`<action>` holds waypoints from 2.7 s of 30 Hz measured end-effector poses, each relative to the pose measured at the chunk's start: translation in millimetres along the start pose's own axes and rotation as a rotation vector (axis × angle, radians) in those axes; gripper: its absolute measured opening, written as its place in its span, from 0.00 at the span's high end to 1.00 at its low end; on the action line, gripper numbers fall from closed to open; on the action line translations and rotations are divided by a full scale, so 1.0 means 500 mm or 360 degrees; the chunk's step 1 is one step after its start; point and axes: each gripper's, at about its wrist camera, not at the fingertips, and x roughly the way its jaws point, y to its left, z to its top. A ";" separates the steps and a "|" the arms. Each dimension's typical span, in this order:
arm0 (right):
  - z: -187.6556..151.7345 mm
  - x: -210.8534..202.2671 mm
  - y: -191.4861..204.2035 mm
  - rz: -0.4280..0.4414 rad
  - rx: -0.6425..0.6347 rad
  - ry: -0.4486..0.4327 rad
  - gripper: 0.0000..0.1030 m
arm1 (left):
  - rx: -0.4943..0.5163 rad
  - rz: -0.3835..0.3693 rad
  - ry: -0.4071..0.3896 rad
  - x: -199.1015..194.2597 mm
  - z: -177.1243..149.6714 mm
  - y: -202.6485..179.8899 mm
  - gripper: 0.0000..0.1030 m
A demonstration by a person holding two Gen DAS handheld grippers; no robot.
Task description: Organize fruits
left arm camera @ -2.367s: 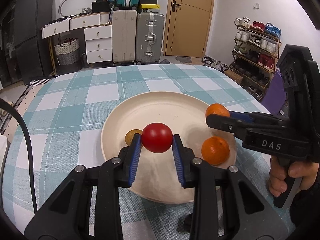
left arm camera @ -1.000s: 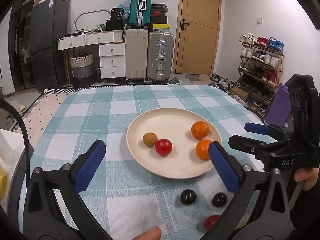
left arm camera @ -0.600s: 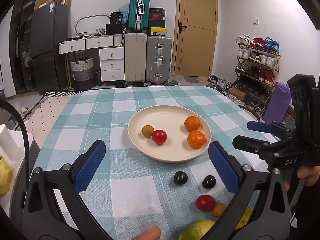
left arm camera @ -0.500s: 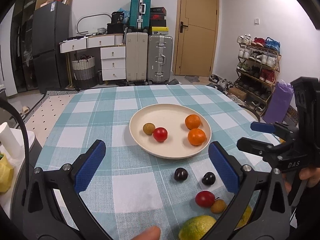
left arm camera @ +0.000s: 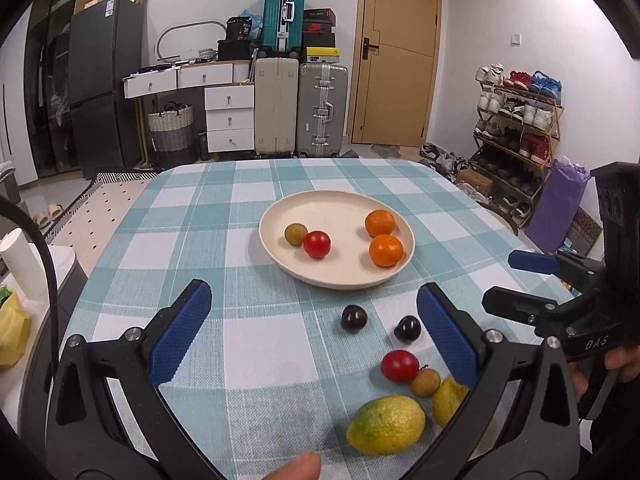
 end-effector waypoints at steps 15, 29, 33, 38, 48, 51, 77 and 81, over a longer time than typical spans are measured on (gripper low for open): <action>-0.047 -0.006 0.031 0.0014 -0.0041 0.0090 0.00 | -0.0014 -0.0013 0.0094 -0.034 -0.054 0.002 0.00; -0.085 0.031 0.068 0.0126 -0.0117 0.0245 0.00 | 0.0002 -0.0040 0.0167 -0.021 -0.082 -0.015 0.00; -0.091 0.036 0.081 0.0141 -0.0162 0.0280 0.00 | 0.0004 -0.0035 0.0155 -0.023 -0.079 -0.014 0.00; -0.098 0.035 0.092 0.0165 -0.0218 0.0313 0.00 | 0.0011 -0.0044 0.0177 -0.019 -0.080 -0.011 0.00; -0.109 0.045 0.090 0.0238 -0.0245 0.0388 0.10 | 0.0042 -0.0084 0.0244 -0.004 -0.091 -0.018 0.00; -0.110 0.050 0.085 0.0264 -0.0230 0.0408 0.19 | 0.0052 -0.0087 0.0260 0.002 -0.097 -0.023 0.00; -0.125 0.054 0.088 0.0368 -0.0278 0.0463 0.33 | 0.0163 -0.0227 0.0427 0.037 -0.126 -0.055 0.16; -0.126 0.054 0.091 0.0385 -0.0284 0.0455 0.44 | 0.0166 -0.0227 0.0426 0.038 -0.126 -0.051 0.18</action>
